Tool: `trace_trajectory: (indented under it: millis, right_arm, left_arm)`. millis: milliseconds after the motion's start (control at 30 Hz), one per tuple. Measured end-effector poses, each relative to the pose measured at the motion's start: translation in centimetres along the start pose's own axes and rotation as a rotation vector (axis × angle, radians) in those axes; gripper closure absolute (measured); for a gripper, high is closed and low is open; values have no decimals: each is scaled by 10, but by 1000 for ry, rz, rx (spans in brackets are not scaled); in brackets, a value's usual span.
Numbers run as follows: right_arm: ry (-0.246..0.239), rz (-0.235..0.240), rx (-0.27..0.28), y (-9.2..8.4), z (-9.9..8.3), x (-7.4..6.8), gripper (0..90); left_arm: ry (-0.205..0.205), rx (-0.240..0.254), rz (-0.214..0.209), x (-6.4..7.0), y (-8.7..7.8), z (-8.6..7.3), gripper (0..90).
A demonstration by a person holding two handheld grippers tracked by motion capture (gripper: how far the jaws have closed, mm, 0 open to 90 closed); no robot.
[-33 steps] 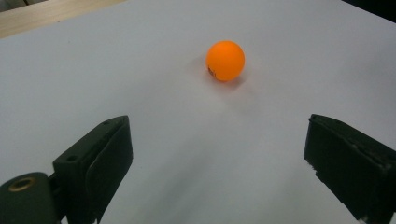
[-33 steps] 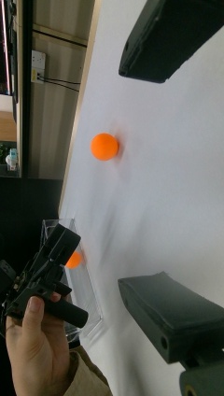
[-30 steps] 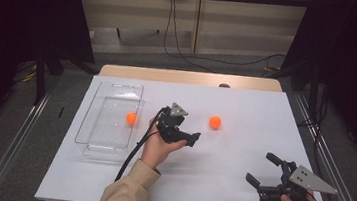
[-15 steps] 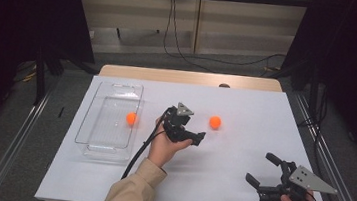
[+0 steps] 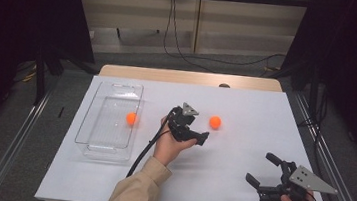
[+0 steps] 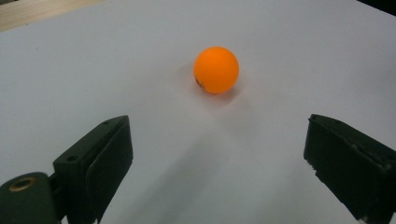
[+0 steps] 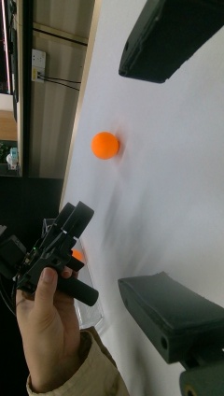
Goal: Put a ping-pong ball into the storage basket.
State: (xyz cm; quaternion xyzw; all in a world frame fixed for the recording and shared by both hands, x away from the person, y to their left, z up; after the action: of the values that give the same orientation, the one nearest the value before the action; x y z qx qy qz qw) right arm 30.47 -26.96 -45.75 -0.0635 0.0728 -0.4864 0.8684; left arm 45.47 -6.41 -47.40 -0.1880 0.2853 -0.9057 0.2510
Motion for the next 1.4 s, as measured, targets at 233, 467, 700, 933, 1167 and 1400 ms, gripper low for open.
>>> trace_trajectory:
  millis: [233,467,700,933,1167,1400]
  right_arm:
    - [0,1,1,0,0,0,10]
    - [1,1,2,0,0,0,10]
    - [0,2,1,0,0,0,10]
    - [1,1,2,0,0,0,10]
    - [2,1,3,0,1,0,10]
    - [1,0,2,0,0,0,10]
  left_arm:
    - [13,-4,-11,3,7,2,81]
    - [24,-2,-1,3,11,4,70]
    - [14,0,-5,3,15,6,69]
    - [21,-7,-8,5,19,9,68]
    - [21,-9,-3,3,22,11,69]
    - [26,-14,3,3,25,13,68]
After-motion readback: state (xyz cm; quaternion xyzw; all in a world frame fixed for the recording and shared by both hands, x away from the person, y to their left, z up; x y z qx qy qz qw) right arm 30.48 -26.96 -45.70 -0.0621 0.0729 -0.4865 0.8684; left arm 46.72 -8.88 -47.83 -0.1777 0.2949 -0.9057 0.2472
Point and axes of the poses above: each handheld gripper's, and its own axes: y roughly forward along the jaws, z roughly out of its top, x roughly to its right, the point moved 8 cm from there along y, roughly forward along the jaws, and after that the axes turned 8 degrees about -z, right-handed, at the moved point
